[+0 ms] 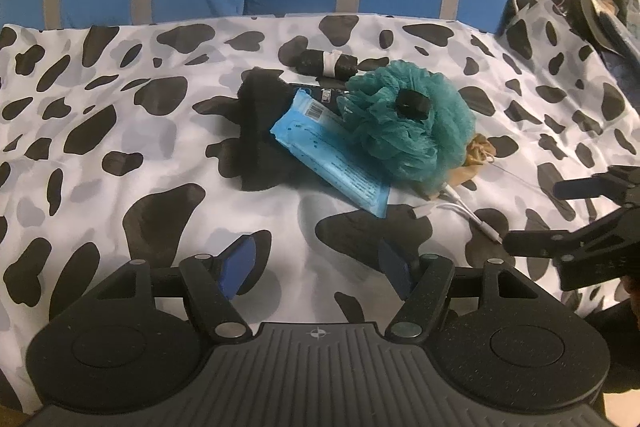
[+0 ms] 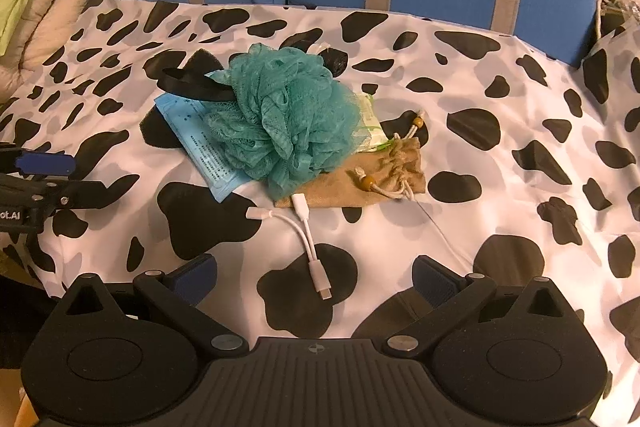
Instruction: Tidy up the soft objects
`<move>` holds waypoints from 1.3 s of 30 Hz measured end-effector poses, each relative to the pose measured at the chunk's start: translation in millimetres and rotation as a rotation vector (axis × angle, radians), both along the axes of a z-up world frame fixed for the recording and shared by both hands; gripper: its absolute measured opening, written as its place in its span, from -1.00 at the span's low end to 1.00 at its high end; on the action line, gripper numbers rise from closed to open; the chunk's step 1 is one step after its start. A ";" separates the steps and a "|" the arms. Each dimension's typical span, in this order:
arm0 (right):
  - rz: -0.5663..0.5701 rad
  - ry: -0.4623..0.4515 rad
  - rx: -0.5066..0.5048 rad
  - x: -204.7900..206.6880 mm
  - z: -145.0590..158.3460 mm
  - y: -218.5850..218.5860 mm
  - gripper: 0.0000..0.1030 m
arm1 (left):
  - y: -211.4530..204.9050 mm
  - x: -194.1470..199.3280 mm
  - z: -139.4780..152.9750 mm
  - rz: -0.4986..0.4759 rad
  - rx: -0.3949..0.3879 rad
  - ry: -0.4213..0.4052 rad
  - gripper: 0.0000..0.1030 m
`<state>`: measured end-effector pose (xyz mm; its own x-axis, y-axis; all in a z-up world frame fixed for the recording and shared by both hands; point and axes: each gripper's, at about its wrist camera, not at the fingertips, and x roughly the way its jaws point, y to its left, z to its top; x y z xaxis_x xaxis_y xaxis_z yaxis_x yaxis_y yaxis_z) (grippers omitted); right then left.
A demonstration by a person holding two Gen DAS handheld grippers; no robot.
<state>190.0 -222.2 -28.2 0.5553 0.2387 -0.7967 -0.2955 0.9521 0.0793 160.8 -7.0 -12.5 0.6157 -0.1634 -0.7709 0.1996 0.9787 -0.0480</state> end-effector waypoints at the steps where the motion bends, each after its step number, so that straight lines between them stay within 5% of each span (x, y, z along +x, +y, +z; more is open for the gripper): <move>1: 0.003 0.004 -0.002 1.3 -1.0 1.1 1.00 | -0.2 0.0 -0.2 0.001 0.001 0.001 0.31; 15: 0.088 0.105 -0.071 33.5 -32.5 27.3 0.99 | 6.9 -1.9 -1.0 0.003 -0.025 0.023 0.31; 22: 0.042 0.175 -0.072 51.8 -48.1 29.9 0.98 | 10.7 -3.0 0.3 0.002 -0.032 0.026 0.31; 27: 0.023 0.189 -0.089 53.0 -51.7 30.6 0.79 | 10.9 -3.3 1.1 -0.002 -0.033 0.025 0.31; 31: 0.027 0.169 -0.106 48.5 -48.0 32.1 0.41 | 10.8 -3.2 1.1 -0.003 -0.033 0.025 0.31; 33: 0.028 0.154 -0.117 44.6 -44.2 31.8 0.09 | 10.4 -3.5 0.7 -0.003 -0.026 0.025 0.31; 35: 0.031 0.142 -0.120 41.8 -41.2 30.3 -0.46 | 9.3 -3.1 -0.3 -0.002 -0.021 0.027 0.31; 39: 0.027 0.123 -0.115 37.6 -36.5 27.8 -0.78 | 6.5 -1.8 -2.1 -0.003 -0.018 0.031 0.31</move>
